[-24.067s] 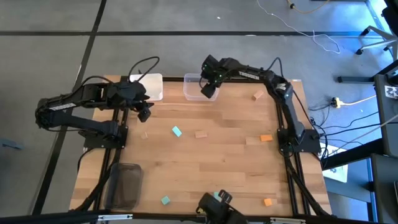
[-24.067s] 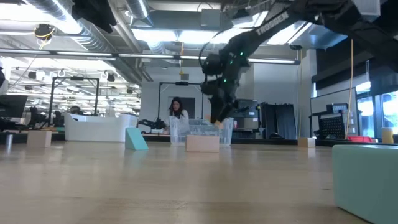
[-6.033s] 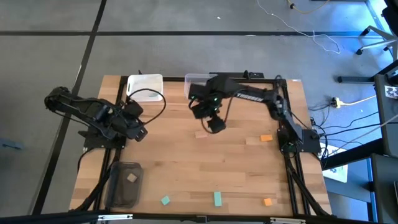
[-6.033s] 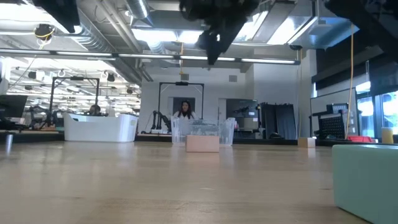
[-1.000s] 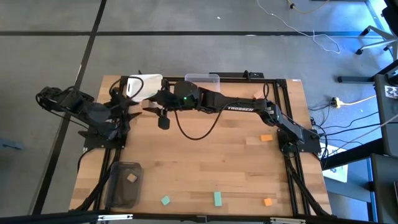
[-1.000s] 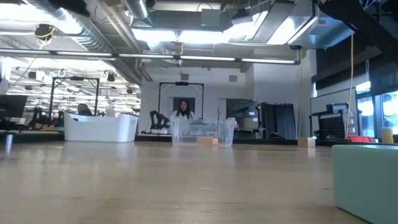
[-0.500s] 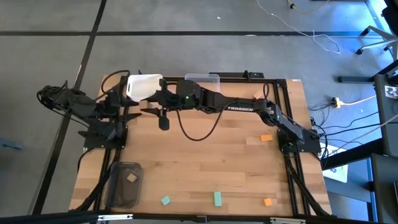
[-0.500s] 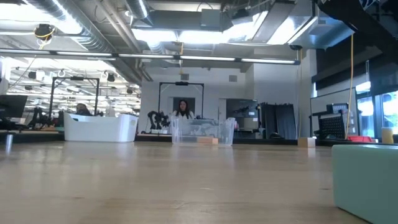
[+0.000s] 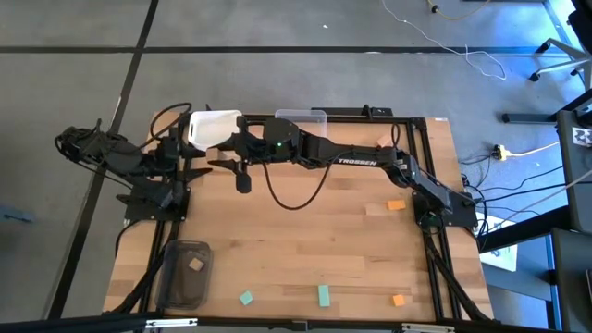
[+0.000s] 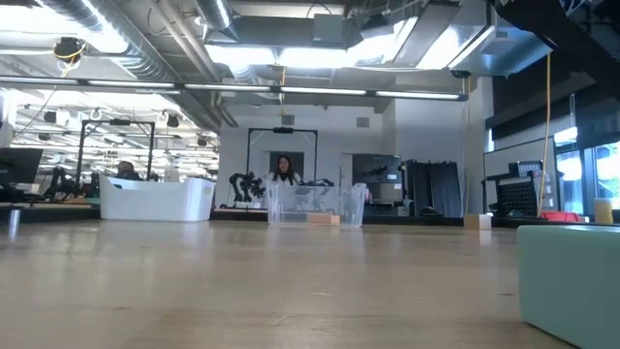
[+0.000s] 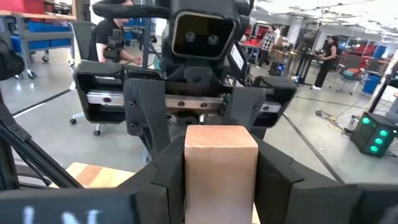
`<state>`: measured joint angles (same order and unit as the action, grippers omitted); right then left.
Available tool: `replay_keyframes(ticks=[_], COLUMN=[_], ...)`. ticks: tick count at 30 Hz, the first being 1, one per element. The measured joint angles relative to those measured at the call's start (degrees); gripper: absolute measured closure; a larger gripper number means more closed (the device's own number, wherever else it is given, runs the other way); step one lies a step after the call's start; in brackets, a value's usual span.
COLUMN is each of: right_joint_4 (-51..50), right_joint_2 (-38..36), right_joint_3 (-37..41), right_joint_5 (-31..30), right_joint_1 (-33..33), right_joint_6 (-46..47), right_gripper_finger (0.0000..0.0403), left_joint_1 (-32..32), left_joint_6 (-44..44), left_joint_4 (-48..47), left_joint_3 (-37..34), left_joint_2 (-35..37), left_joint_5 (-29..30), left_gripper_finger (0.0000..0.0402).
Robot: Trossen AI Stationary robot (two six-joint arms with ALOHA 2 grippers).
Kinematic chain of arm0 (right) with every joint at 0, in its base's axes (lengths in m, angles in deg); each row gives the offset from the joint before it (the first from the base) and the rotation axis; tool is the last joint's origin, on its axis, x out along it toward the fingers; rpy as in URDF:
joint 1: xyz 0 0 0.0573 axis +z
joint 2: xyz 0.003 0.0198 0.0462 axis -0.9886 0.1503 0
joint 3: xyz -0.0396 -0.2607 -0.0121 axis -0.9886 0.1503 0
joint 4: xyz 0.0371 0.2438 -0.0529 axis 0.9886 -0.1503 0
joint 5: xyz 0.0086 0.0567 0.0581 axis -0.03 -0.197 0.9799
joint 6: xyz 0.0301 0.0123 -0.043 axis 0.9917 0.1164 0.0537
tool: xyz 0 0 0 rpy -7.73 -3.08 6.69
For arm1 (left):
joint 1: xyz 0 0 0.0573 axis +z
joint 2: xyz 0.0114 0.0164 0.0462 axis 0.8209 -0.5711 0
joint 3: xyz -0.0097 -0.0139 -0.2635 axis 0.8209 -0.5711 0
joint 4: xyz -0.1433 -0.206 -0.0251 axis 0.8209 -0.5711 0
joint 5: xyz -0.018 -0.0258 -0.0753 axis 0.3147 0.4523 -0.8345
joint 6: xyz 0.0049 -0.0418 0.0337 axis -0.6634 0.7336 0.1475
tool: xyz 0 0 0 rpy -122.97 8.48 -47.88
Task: Sort & place blocks by color
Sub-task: Put the bottom brown block into the black bin
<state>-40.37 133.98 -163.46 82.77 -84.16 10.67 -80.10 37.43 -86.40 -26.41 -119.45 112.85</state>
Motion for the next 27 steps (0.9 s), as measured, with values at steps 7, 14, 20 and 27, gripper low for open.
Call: replay_keyframes(ticks=[7, 14, 20, 27], right_joint_4=[0.69, 1.37, 1.59, 1.61], right_joint_2=[0.00, 0.00, 0.00, 0.00], right_joint_3=[0.00, 0.00, 0.00, 0.00], right_joint_5=[0.81, 0.88, 1.51, 1.85], right_joint_1=[0.02, 0.09, 0.11, 0.51], right_joint_6=[0.12, 0.15, 0.17, 0.15], right_gripper_finger=[0.0271, 0.0271, 0.0271, 0.0271], left_joint_1=[0.02, 0.07, 0.05, 0.04], left_joint_6=[-2.56, -2.59, -3.57, -4.48], left_joint_4=[3.15, 3.82, 4.83, 7.14], left_joint_3=[0.00, 0.00, 0.00, 0.00], left_joint_2=[-0.78, -2.98, -4.58, -5.36], left_joint_5=[-0.03, 0.27, 1.72, 1.51], left_gripper_finger=[0.0209, 0.0209, 0.0209, 0.0209])
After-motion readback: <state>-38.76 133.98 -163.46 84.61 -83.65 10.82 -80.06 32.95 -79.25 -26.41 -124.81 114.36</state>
